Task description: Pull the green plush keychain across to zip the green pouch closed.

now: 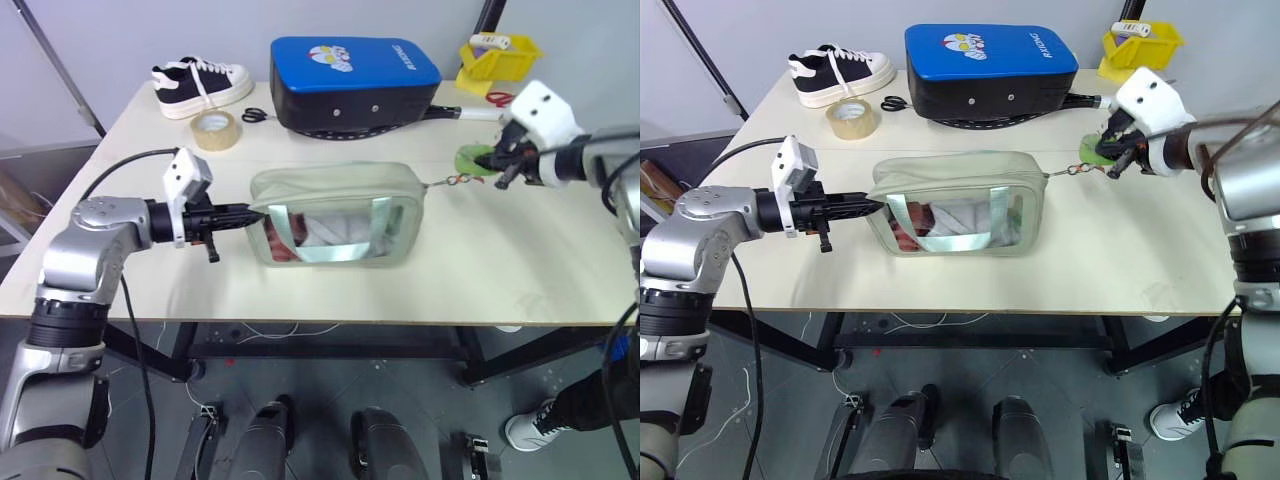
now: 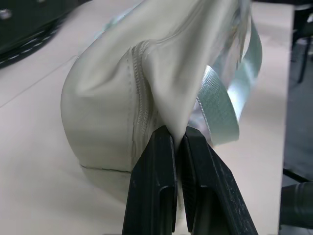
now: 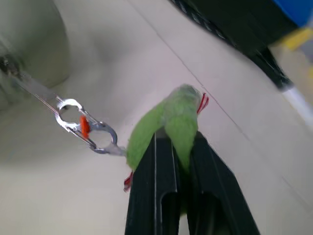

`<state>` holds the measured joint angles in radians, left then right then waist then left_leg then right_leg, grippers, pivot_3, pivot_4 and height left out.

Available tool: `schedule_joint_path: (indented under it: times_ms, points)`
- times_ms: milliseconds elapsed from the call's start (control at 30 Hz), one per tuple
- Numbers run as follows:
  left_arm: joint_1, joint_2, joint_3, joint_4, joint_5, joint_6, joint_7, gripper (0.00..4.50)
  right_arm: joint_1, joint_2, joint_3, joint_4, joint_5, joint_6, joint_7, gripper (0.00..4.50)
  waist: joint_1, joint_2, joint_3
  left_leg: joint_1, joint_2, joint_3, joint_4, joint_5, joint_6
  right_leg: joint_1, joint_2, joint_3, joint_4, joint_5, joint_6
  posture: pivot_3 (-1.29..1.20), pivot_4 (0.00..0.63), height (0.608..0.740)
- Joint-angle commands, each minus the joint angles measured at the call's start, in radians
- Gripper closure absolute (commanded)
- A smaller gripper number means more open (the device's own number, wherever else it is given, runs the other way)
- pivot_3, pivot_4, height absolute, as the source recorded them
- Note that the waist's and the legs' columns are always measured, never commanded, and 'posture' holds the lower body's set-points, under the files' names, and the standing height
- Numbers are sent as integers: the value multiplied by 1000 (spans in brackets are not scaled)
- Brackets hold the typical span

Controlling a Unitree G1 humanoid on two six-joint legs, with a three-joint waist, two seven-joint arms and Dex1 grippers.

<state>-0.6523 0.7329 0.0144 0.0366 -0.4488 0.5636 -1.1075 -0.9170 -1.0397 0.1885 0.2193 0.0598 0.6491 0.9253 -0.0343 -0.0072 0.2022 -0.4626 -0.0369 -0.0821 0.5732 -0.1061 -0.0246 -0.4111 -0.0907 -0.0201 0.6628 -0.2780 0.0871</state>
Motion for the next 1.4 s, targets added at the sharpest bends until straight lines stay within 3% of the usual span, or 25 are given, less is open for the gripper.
schedule_joint_path:
  times_ms: [33, 233, 333, 667, 833, 867, 933, 1033, 1133, 1333, 1367, 1400]
  points:
    - [31, 42, 65, -13, -4, 24, 35, 4500, 102, -52, -7, -47, -85, 6, -46, 4488, -7, 0, 0, 0, 0, 0, 0, 0, 0, 0, 0, 0, 0, 0, 0, 0, 150, 724]
    - [54, 36, 76, -54, -28, 47, 76, 4500, 345, 145, 62, -344, -19, 140, -80, 4488, -11, 0, 0, 3, 2, -1, 1, -1, 1, 1, 3, 2, 2, 0, 0, 0, 150, 724]
    - [59, 35, 78, -78, -38, 60, 89, 4500, 409, 186, 96, -370, -53, 141, -110, 4488, -10, 0, 0, 3, 2, -1, 2, -1, 1, 2, 3, 2, 3, 0, 0, 0, 150, 724]
    - [87, 26, 94, -142, -74, 95, 121, 4500, 278, 191, 35, -152, -123, 81, -163, 4488, -9, -1, -1, 4, 2, -2, 3, -2, -1, 4, 2, 3, 1, 1, -1, 0, 150, 724]
    - [115, 33, 102, -181, -95, 111, 134, 4500, 251, 176, 16, -193, -68, 114, -91, 4488, -4, -1, -1, 3, 2, -2, 3, -1, 1, 3, 2, 3, 1, 1, -1, 0, 150, 724]
    - [118, 35, 104, -185, -99, 114, 135, 4500, 260, 170, 12, -223, -48, 139, -65, 3769, -3, -1, -1, 3, 2, -2, 3, -1, 1, 3, 2, 3, 0, 1, -1, 0, 150, 724]
    - [118, 40, 104, -188, -101, 117, 136, 4500, 264, 173, -42, -285, 32, 215, -13, 2952, -2, -2, -1, 2, 2, -2, 3, -1, 1, 2, 2, 3, 0, 1, -1, 0, 150, 724]
    - [107, 50, 104, -185, -108, 128, 125, 4500, 250, 157, -133, -335, 124, 260, 37, 1334, -4, -1, -1, 2, 2, -2, 3, -1, 2, 2, 2, 3, 0, 1, -1, 0, 150, 724]
    - [79, 56, 123, -174, -154, 175, 114, 3394, 238, 114, -202, -333, 180, 258, 77, 0, -1, -1, -1, 2, 2, -2, 3, -1, 1, 2, 2, 3, 0, 1, -1, 0, 150, 724]
    - [41, 143, 178, -157, -200, 188, 49, 389, 231, 35, -302, -328, 282, 198, 175, 0, 8, -1, 0, 1, 2, -1, 3, -3, 0, 2, 1, 3, -1, 1, -1, 0, 150, 724]
    - [45, 172, 191, -158, -206, 190, 24, 92, 231, 33, -322, -344, 311, 198, 189, 0, 8, -1, 0, 1, 2, -1, 2, -3, 0, 1, 1, 3, -1, 1, -1, 0, 150, 724]
    - [51, 193, 199, -160, -213, 192, 6, 92, 232, 32, -336, -355, 332, 199, 198, 0, 7, -1, 0, 1, 2, -1, 2, -3, 0, 1, 1, 3, -2, 1, -1, 0, 150, 724]
